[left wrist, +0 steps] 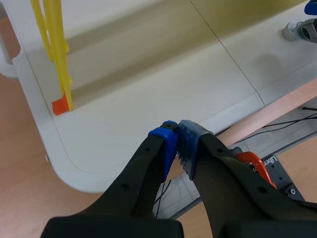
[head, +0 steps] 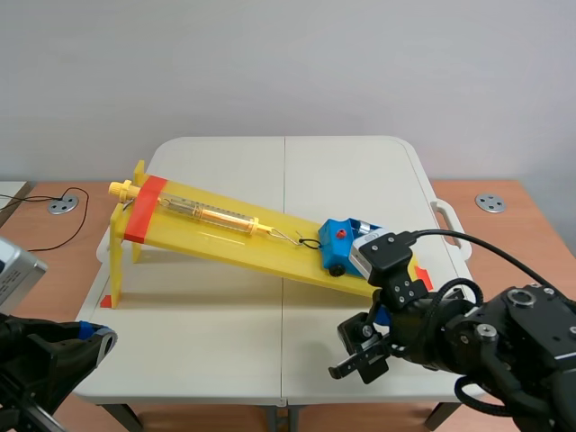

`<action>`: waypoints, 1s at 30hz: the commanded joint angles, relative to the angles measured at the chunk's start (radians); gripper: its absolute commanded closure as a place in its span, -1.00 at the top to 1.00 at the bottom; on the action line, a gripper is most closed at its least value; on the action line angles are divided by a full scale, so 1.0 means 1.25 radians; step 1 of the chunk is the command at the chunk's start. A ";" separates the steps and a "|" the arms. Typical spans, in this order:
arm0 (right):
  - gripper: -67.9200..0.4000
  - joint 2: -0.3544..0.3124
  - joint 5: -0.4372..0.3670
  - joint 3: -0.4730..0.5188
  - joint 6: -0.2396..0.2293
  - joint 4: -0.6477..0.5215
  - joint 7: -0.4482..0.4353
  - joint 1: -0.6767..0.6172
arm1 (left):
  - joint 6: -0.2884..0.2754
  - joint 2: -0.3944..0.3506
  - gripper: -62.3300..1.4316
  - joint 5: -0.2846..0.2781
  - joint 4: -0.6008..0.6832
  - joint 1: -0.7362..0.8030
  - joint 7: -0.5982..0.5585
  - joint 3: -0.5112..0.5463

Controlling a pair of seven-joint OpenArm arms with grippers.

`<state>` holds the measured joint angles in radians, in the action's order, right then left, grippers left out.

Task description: Place the four metal weights on the blue cart on the ramp.

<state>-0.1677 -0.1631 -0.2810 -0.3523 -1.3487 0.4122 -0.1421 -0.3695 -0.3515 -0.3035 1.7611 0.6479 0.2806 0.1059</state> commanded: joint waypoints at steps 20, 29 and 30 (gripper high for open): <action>-0.14 0.026 0.024 -0.004 0.049 0.004 -0.129 0.076 | -0.018 0.008 -0.84 -0.035 0.050 -0.029 -0.077 0.012; -0.19 0.026 0.024 -0.005 0.060 0.022 -0.141 0.076 | -0.018 0.008 -0.84 -0.035 0.050 -0.029 -0.077 0.012; -0.19 0.026 0.024 -0.006 0.060 0.025 -0.144 0.076 | -0.018 0.008 -0.84 -0.035 0.050 -0.029 -0.077 0.012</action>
<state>-0.1387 -0.1192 -0.2924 -0.3065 -1.2919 0.3618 -0.1280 -0.3695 -0.3515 -0.3035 1.7611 0.6312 0.2810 0.1059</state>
